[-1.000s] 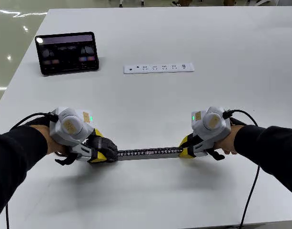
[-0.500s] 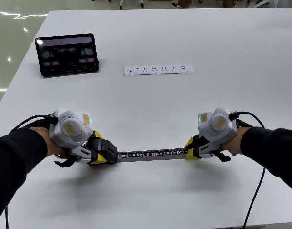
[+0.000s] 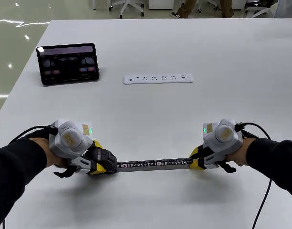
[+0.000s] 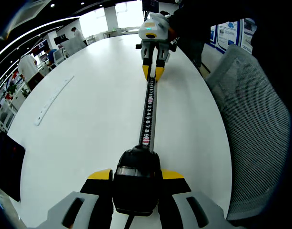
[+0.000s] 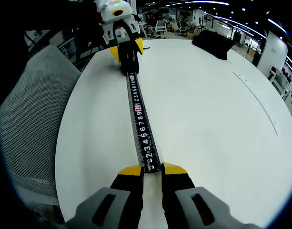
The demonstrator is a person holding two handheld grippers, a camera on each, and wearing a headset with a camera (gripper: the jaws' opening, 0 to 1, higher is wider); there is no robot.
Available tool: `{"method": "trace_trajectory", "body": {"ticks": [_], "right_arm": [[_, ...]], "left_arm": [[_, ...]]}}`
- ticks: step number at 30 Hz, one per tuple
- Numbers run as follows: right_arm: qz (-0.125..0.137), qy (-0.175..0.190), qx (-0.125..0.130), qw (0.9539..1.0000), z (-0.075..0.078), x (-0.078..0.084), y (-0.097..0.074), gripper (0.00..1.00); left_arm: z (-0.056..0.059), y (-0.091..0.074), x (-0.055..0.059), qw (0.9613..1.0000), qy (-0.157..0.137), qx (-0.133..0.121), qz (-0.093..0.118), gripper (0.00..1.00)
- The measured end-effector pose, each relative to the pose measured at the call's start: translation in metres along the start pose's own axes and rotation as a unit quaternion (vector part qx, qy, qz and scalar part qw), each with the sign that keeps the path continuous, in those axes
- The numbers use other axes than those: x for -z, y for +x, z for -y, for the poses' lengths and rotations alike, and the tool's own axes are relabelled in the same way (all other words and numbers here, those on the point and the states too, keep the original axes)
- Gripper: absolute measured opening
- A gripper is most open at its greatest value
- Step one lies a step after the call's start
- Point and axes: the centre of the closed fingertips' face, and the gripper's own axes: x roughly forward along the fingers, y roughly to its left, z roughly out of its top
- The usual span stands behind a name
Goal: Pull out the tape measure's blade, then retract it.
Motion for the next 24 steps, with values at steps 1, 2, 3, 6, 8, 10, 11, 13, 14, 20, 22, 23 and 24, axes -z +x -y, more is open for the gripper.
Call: {"method": "trace_trajectory", "body": {"ticks": [1,2,3,6,8,10,11,13,14,20,22,23,24], "right_arm": [[0.000,0.000,0.000,1.0000,0.0003,0.0005,-0.0003,0.09],[0.000,0.000,0.001,1.0000,0.0004,0.0010,-0.0009,0.09],[-0.001,0.001,0.001,1.0000,0.0004,0.0014,-0.0015,0.09],[0.000,0.004,0.003,1.0000,0.0007,0.0033,-0.0032,0.09],[-0.001,0.004,0.003,1.0000,0.0007,0.0042,-0.0036,0.09],[-0.003,0.004,0.004,1.0000,0.0009,0.0055,-0.0042,0.09],[-0.004,0.004,0.004,1.0000,0.0009,0.0059,-0.0042,0.09],[-0.004,0.004,0.004,1.0000,0.0010,0.0064,-0.0044,0.09],[-0.004,0.004,0.004,1.0000,0.0011,0.0065,-0.0045,0.09],[-0.005,0.002,0.004,1.0000,0.0015,0.0070,-0.0040,0.09],[-0.005,0.003,0.004,1.0000,0.0015,0.0072,-0.0041,0.09],[-0.004,0.003,0.004,1.0000,0.0016,0.0075,-0.0042,0.09],[-0.004,0.004,0.004,1.0000,0.0017,0.0079,-0.0044,0.09]], "left_arm": [[-0.0002,0.0001,-0.0001,1.0000,0.000,0.000,0.000,0.32],[-0.0001,0.0000,0.0001,1.0000,0.000,0.000,0.000,0.32],[-0.0003,0.0001,0.0001,1.0000,0.000,0.000,0.000,0.32],[0.0001,-0.0001,0.0002,1.0000,0.000,0.000,0.000,0.32],[0.0003,-0.0002,0.0001,1.0000,0.000,0.000,0.000,0.32],[0.0002,-0.0001,0.0002,1.0000,0.000,0.000,0.000,0.32],[0.0000,0.0000,0.0002,1.0000,0.000,0.000,0.000,0.32],[-0.0001,0.0000,0.0004,1.0000,0.000,-0.001,-0.001,0.32],[-0.0002,0.0000,0.0005,1.0000,0.000,-0.001,-0.001,0.32],[-0.0005,0.0001,0.0006,1.0000,0.000,-0.001,-0.001,0.32],[-0.0006,0.0002,0.0006,1.0000,0.000,0.000,0.000,0.32],[-0.0006,0.0003,0.0006,1.0000,-0.001,0.000,0.000,0.32],[-0.0006,0.0003,0.0006,1.0000,-0.001,-0.001,0.000,0.32]]}}
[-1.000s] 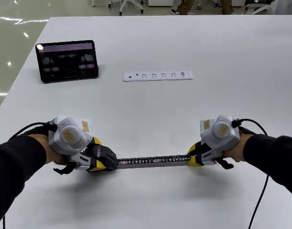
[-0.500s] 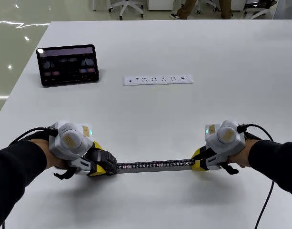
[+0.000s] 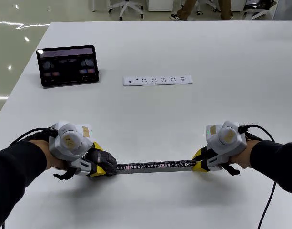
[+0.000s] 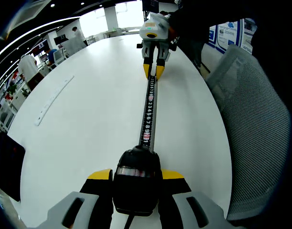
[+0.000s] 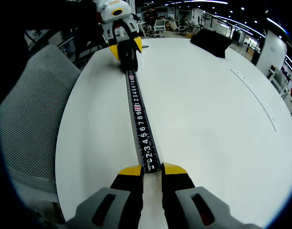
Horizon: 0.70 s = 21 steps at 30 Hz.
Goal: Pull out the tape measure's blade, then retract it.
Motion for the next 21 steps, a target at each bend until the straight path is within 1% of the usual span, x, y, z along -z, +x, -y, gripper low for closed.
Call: {"method": "trace_trajectory", "body": {"ticks": [6,11,21], "right_arm": [[0.000,0.002,0.001,1.0000,0.0009,0.0035,-0.0013,0.09],[0.000,0.004,0.001,1.0000,0.0004,0.0028,-0.0008,0.09],[0.001,0.008,0.002,1.0000,0.0004,0.0031,-0.0010,0.09]], "left_arm": [[0.0002,0.0004,-0.0004,1.0000,-0.002,0.001,0.001,0.32],[0.0015,-0.0002,-0.0018,1.0000,-0.002,0.001,0.001,0.32],[0.0005,0.0006,-0.0014,1.0000,-0.003,0.000,0.003,0.32]]}}
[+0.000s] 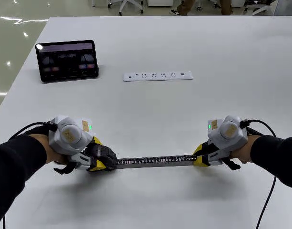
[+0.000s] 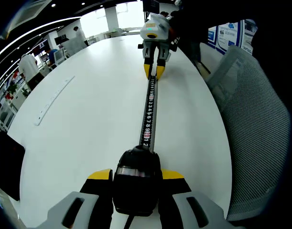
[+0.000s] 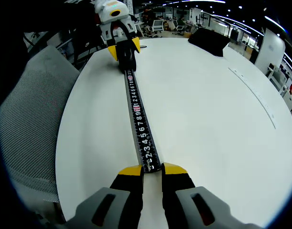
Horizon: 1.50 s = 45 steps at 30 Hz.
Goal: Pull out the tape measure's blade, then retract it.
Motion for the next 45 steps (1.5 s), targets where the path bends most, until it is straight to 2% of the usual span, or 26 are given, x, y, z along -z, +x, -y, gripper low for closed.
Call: {"method": "trace_trajectory", "body": {"ticks": [14,16,23,25,27,28,29,30,31,34,36,37,39,40,41,42,44,45], "right_arm": [[0.000,-0.003,0.001,1.0000,0.001,-0.001,0.001,0.10],[-0.002,-0.004,0.001,1.0000,0.000,-0.001,0.001,0.10],[-0.002,-0.014,-0.001,0.9999,0.000,-0.001,0.001,0.11],[-0.006,-0.018,0.002,0.9998,0.000,-0.001,0.001,0.11],[-0.011,-0.011,0.004,0.9999,0.000,-0.002,0.001,0.12],[-0.014,-0.013,0.004,0.9998,0.000,-0.002,0.001,0.12],[-0.018,-0.012,0.004,0.9997,0.000,-0.003,0.001,0.12],[-0.023,-0.012,0.004,0.9997,0.001,-0.002,0.002,0.12],[-0.025,-0.013,0.005,0.9996,0.001,-0.002,0.002,0.12],[-0.025,0.001,0.016,0.9995,0.000,-0.002,0.002,0.13],[-0.021,0.006,0.028,0.9994,0.000,-0.005,0.002,0.19],[-0.015,0.009,0.037,0.9992,0.001,-0.009,0.002,0.23],[-0.003,0.004,0.055,0.9985,0.004,-0.016,0.000,0.28],[0.001,0.000,0.071,0.9975,0.008,-0.019,-0.004,0.29],[0.003,0.001,0.077,0.9970,0.010,-0.020,-0.005,0.29],[0.016,0.009,0.080,0.9966,0.010,-0.025,-0.009,0.30],[0.031,0.019,0.085,0.9957,0.010,-0.031,-0.016,0.33],[0.038,0.020,0.094,0.9947,0.012,-0.034,-0.021,0.35]], "left_arm": [[-0.001,0.001,-0.001,0.9999,-0.006,0.005,0.011,0.33],[0.001,0.000,-0.001,0.9999,0.003,0.007,0.008,0.33],[0.001,0.000,-0.002,1.0000,0.001,0.003,0.007,0.33],[0.000,0.000,-0.002,0.9999,-0.008,-0.002,0.007,0.34],[-0.004,0.001,0.003,0.9986,-0.049,-0.016,0.007,0.36],[-0.004,0.000,0.010,0.9976,-0.066,-0.018,-0.006,0.38],[-0.008,0.000,0.011,0.9967,-0.075,-0.033,0.001,0.41],[-0.010,-0.001,0.013,0.9967,-0.073,-0.037,0.004,0.44],[-0.012,-0.001,0.014,0.9955,-0.083,-0.046,0.007,0.47],[-0.018,-0.008,0.017,0.9875,-0.141,-0.067,0.019,0.57],[-0.022,-0.016,0.019,0.9788,-0.186,-0.081,0.026,0.60],[-0.023,-0.021,0.017,0.9721,-0.215,-0.083,0.042,0.63],[-0.030,-0.030,0.013,0.9644,-0.234,-0.098,0.074,0.69],[-0.032,-0.037,0.011,0.9579,-0.252,-0.103,0.092,0.75],[-0.033,-0.041,0.010,0.9532,-0.265,-0.103,0.104,0.79],[-0.036,-0.047,0.009,0.9471,-0.277,-0.105,0.123,0.84],[-0.039,-0.056,0.009,0.9420,-0.280,-0.114,0.146,0.97],[-0.039,-0.063,0.013,0.9414,-0.280,-0.118,0.145,0.99]]}}
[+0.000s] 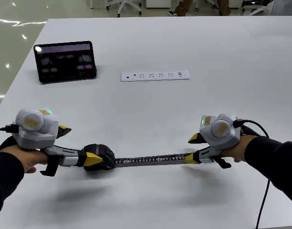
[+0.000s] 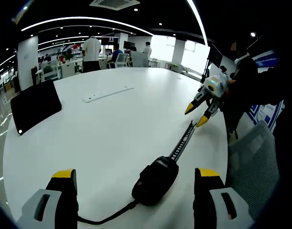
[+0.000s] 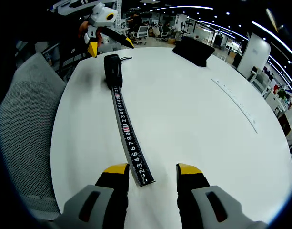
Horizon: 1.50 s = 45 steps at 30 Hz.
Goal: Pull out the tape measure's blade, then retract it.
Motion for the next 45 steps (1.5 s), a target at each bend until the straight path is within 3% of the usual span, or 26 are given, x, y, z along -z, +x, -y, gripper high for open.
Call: {"method": "trace_trajectory", "body": {"ticks": [2,6,9,12,15,17,20,22,30,34,40,45], "right_arm": [[0.012,0.005,0.007,0.9999,0.000,-0.003,-0.010,0.37],[0.031,0.017,0.037,0.9987,0.004,-0.001,-0.028,0.40],[0.055,0.047,0.069,0.9950,0.009,0.008,-0.044,0.42],[0.069,0.084,0.086,0.9904,0.009,0.018,-0.060,0.45],[0.081,0.097,0.106,0.9863,0.009,0.026,-0.078,0.50],[0.086,0.107,0.112,0.9841,0.004,0.032,-0.089,0.53],[0.086,0.108,0.118,0.9835,-0.004,0.042,-0.101,0.55],[0.086,0.111,0.127,0.9819,-0.008,0.050,-0.111,0.59],[0.090,0.141,0.152,0.9741,-0.025,0.078,-0.137,0.70],[0.088,0.148,0.166,0.9709,-0.034,0.089,-0.143,0.74],[0.087,0.167,0.178,0.9658,-0.047,0.098,-0.151,0.91],[0.092,0.182,0.168,0.9645,-0.056,0.103,-0.157,0.96]], "left_arm": [[-0.006,-0.010,0.001,0.9998,-0.015,-0.011,0.011,1.00],[-0.008,-0.025,0.004,0.9990,-0.026,-0.017,0.033,1.00],[-0.010,-0.039,0.004,0.9970,-0.030,-0.038,0.061,1.00],[-0.011,-0.049,0.008,0.9954,-0.035,-0.052,0.073,1.00],[-0.010,-0.057,0.018,0.9948,-0.040,-0.055,0.077,1.00],[-0.008,-0.065,0.023,0.9937,-0.040,-0.054,0.089,1.00],[-0.013,-0.077,0.030,0.9917,-0.025,-0.080,0.098,1.00],[-0.011,-0.085,0.032,0.9910,-0.033,-0.075,0.106,1.00],[-0.001,-0.098,0.046,0.9926,-0.032,-0.077,0.088,1.00],[0.002,-0.102,0.051,0.9923,-0.032,-0.075,0.093,1.00],[0.000,-0.110,0.054,0.9908,-0.026,-0.087,0.101,1.00],[0.004,-0.115,0.057,0.9902,-0.022,-0.086,0.108,1.00]]}}
